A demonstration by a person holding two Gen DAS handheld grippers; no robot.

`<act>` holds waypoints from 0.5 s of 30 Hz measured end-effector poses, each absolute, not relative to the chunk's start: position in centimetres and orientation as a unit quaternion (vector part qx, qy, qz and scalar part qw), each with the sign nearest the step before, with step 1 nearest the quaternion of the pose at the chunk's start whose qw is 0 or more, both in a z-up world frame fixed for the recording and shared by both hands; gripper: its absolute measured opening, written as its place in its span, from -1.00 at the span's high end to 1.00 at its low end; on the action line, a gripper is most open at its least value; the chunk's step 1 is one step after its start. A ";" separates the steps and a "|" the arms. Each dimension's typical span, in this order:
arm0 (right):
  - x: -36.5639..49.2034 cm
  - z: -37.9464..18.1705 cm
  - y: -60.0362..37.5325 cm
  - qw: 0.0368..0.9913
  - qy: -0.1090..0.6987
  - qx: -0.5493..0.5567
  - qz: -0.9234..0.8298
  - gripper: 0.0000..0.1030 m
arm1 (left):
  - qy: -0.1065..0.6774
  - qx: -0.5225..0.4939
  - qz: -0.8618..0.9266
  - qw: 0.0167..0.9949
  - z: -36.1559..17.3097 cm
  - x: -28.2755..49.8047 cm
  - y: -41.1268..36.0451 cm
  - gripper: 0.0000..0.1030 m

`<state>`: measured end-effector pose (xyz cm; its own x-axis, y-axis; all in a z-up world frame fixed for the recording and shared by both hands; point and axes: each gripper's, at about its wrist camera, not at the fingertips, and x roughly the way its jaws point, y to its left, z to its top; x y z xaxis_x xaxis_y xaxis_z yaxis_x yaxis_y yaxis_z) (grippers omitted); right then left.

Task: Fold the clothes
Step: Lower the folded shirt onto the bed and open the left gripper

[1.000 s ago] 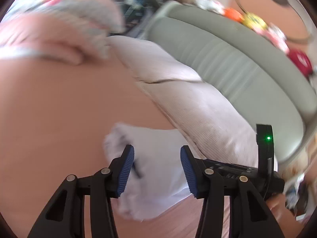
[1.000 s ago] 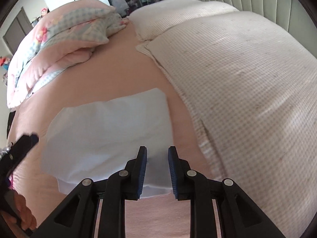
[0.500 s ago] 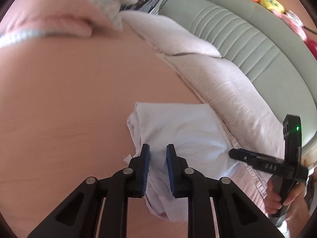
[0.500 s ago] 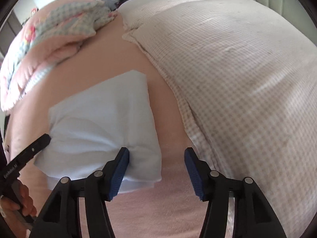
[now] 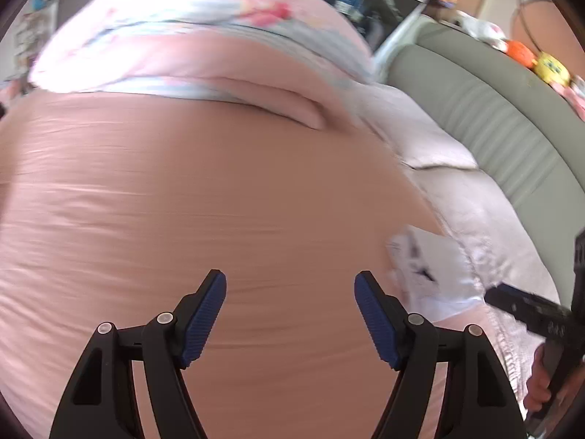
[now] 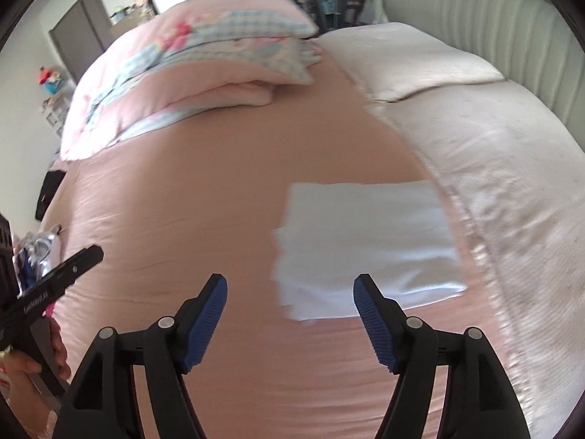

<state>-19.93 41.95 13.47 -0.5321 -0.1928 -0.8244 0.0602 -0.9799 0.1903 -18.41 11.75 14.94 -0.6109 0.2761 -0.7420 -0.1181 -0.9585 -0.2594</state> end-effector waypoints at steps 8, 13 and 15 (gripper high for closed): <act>-18.0 16.9 30.9 0.094 -0.054 0.476 -0.873 -1.00 | -0.108 -0.421 0.899 0.055 18.5 -16.3 3.1 -0.61; -15.7 20.8 26.3 0.079 -0.026 0.454 -0.887 -1.00 | -0.072 -0.406 0.911 0.016 20.4 -13.9 2.7 -0.64; -14.4 22.7 24.6 0.070 -0.007 0.431 -0.899 -1.00 | -0.032 -0.401 0.915 -0.030 21.5 -12.3 2.2 -0.64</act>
<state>-14.39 24.61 22.73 -0.6179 -0.1316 -0.7752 0.1202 -0.9901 0.0723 -12.29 2.18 21.48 -0.6764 -0.0299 -0.7359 0.0812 -0.9961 -0.0341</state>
